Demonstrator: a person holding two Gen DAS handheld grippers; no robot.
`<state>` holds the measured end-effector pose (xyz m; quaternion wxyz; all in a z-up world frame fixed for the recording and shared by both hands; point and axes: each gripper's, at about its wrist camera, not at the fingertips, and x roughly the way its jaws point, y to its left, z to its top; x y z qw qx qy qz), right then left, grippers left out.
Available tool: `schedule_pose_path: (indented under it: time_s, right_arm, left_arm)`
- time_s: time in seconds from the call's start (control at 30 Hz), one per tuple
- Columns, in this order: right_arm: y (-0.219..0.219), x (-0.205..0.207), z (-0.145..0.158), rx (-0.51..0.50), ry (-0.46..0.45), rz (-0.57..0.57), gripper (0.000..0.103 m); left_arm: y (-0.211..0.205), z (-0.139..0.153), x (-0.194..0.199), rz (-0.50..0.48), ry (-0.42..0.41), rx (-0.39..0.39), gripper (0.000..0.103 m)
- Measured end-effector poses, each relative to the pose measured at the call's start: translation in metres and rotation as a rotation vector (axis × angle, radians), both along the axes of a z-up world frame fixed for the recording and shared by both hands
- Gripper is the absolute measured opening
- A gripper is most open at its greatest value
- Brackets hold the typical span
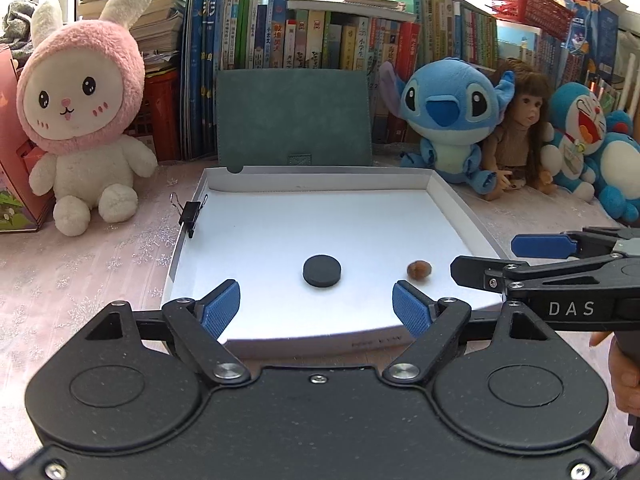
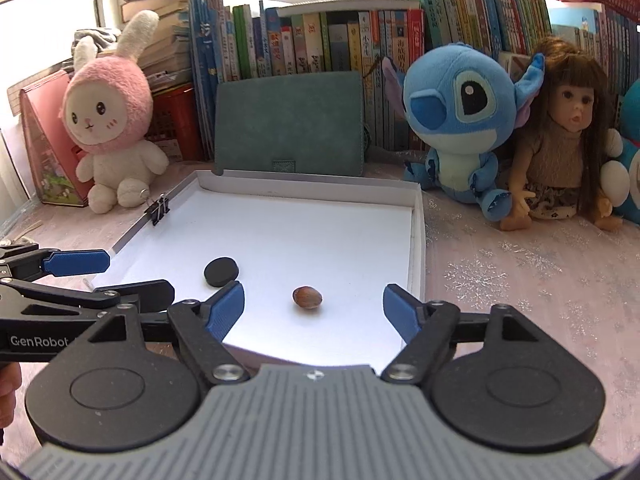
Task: Organize rigid objects
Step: 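Open left tool to drop the black lid while right tool releases the nut, then withdraw left tool to the black cup while right tool moves to the glass dish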
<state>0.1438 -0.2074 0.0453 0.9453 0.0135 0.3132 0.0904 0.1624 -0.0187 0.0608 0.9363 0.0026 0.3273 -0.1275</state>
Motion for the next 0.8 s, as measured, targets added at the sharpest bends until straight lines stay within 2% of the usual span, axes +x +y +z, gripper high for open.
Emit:
schedule_pose_path:
  time_s: [0.33,0.57,0.8]
  right_arm:
    - [0.003,-0.075,0.0,-0.021,-0.121,0.083,0.093]
    - [-0.005,-0.112,-0.012,-0.002,-0.155,0.067,0.093]
    - [-0.012,-0.138,-0.028,0.011,-0.183,0.027,0.103]
  left_arm:
    - [0.016,-0.008,-0.088,-0.021,-0.047,-0.042,0.084]
    - [0.031,-0.017,-0.126,0.039,-0.068,-0.051,0.084]
    - [0.046,-0.03,-0.154,0.066,-0.069,-0.034,0.084]
